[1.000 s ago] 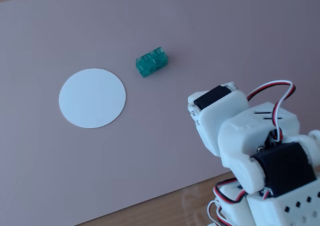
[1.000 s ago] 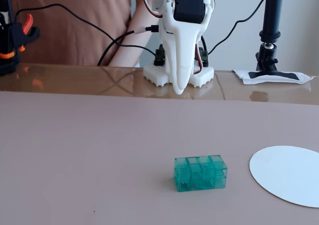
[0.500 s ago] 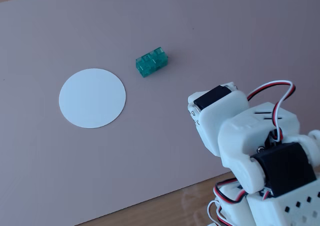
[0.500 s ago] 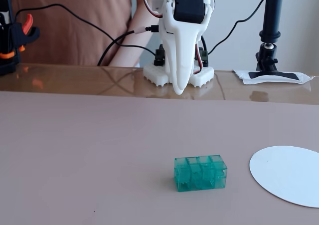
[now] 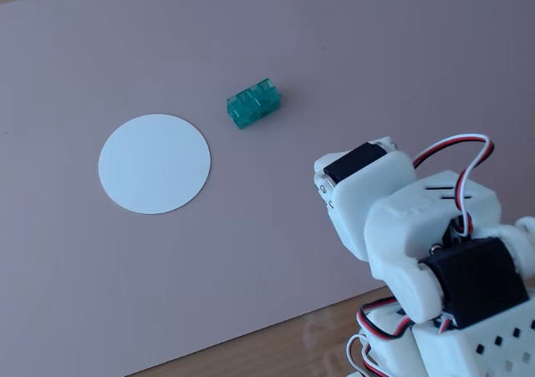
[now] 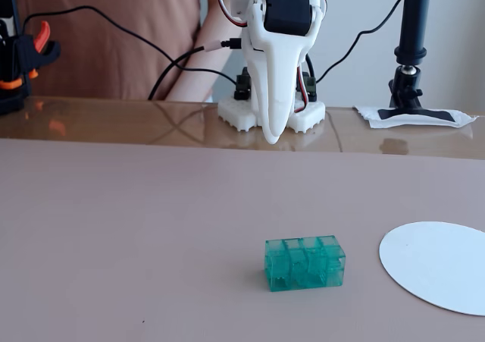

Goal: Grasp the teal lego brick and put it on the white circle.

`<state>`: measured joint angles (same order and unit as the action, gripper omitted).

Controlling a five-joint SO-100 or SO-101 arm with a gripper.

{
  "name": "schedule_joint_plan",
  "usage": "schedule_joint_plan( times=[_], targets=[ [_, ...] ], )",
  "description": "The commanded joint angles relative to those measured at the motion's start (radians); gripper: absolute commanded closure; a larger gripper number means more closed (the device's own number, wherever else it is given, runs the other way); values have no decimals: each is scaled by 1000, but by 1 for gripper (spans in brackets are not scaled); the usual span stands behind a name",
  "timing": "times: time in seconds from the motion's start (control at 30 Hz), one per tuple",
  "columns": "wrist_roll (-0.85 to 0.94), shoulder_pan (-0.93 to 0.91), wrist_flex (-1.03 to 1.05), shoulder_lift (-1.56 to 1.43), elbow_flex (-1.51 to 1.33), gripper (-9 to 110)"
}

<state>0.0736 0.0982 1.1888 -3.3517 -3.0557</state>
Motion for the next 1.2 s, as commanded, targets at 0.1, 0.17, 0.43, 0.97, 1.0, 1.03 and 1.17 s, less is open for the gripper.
schedule_joint_plan(
  times=[0.1,0.17,0.43,0.97,1.0,1.03,1.17],
  targets=[
    [14,8,-12,-5,5,100],
    [32,23,-12,-5,5,96],
    [133,121,-6,-8,3,101],
    [265,127,-3,-9,-3,102],
    [276,86,-6,-9,2,102],
    [282,54,-6,-8,14,102],
    [273,18,28,3,104,102]
  ],
)
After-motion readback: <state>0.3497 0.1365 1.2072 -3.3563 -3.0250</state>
